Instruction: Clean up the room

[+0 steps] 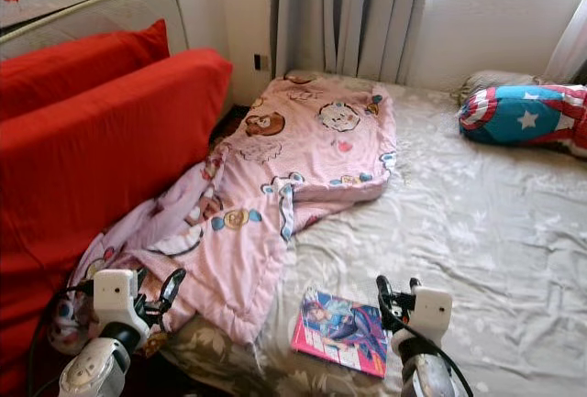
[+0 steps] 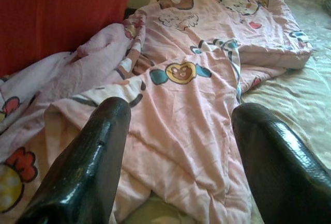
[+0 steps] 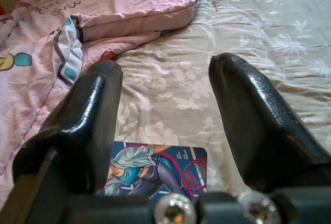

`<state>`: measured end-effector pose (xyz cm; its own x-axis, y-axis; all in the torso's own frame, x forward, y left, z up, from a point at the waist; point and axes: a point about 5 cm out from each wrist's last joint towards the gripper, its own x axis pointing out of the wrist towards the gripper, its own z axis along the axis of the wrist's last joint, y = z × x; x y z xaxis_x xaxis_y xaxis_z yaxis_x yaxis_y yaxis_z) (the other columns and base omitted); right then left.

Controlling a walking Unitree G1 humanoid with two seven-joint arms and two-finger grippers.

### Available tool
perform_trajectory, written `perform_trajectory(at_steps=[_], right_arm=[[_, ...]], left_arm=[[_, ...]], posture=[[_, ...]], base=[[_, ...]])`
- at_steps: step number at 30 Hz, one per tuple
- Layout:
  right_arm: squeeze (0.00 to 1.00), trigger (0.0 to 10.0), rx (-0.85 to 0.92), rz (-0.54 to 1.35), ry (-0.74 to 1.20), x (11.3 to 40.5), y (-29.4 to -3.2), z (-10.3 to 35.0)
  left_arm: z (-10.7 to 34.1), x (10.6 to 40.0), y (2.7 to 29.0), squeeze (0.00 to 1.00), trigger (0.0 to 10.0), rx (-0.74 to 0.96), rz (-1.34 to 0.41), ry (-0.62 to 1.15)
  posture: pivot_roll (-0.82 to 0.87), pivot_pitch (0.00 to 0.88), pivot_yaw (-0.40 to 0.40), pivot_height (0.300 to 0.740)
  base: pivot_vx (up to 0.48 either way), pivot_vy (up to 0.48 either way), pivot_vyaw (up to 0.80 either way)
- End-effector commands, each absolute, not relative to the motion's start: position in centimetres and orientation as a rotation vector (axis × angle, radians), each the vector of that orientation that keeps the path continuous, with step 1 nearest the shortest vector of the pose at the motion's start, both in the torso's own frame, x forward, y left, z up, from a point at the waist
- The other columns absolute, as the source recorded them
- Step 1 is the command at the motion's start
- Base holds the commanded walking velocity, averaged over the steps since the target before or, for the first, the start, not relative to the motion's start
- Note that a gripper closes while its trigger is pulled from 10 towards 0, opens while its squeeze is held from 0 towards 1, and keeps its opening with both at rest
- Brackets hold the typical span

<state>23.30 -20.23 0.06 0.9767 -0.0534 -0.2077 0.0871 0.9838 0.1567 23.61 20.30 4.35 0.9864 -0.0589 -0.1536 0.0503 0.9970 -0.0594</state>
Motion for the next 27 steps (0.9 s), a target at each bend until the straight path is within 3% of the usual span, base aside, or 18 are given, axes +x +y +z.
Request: perform_trajectory(at_steps=[1, 27], right_arm=[[0.00, 10.0, 0.165, -0.068, 0.205, 23.6, -20.4, 0.2], [0.00, 10.0, 0.178, -0.042, 0.220, 24.5, -19.4, -0.1]], left_arm=[[4.6, 23.6, 20.3, 0.00, 10.0, -0.051, -0.055, 0.148], [4.8, 23.8, 20.5, 0.00, 10.0, -0.064, -0.024, 0.142]], posture=[[0.04, 0.000, -0.063, 0.664], [0.06, 0.000, -0.054, 0.646]], base=[[0.000, 0.000, 0.00], [0.000, 0.000, 0.00]])
